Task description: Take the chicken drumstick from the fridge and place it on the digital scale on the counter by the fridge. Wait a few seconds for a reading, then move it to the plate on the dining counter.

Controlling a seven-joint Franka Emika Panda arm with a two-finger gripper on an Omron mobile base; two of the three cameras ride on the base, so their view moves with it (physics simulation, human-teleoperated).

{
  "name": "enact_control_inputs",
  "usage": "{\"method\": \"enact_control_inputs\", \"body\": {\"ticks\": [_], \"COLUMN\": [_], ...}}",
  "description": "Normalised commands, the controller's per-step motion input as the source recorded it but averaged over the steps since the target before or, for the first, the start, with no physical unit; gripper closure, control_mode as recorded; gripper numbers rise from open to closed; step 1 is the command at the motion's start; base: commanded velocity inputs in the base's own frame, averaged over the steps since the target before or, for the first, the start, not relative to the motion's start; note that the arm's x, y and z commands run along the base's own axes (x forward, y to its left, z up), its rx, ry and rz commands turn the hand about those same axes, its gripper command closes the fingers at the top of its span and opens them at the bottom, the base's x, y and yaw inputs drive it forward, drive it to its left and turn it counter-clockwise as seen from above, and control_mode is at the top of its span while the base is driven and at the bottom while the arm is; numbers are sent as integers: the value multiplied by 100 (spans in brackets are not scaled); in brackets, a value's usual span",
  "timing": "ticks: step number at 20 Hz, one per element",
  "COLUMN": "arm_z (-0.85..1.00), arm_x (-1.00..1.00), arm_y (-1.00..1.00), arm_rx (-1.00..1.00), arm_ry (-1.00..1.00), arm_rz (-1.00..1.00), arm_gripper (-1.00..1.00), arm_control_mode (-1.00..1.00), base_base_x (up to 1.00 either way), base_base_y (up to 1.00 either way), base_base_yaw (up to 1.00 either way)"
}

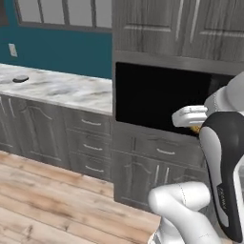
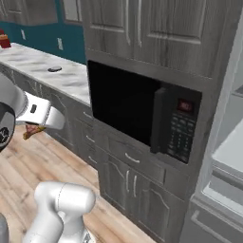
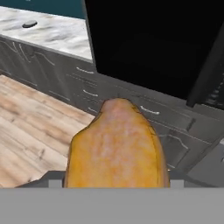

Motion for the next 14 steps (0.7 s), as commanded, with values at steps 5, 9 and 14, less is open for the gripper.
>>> {"method": "enact_control_inputs", "body": {"ticks": [5,9,14], "arm_z": [0,0,0], "arm_x": [0,0,0], "arm_y": [0,0,0], "arm_rx": [0,0,0], "arm_ry": [0,0,0], "arm_rz": [0,0,0], "arm_gripper": [100,100,100], "arm_control_mode": [100,100,100], "base_base_x": [87,100,100], "base_base_y": [93,67,47], "base_base_yaw": [19,2,-1]}}
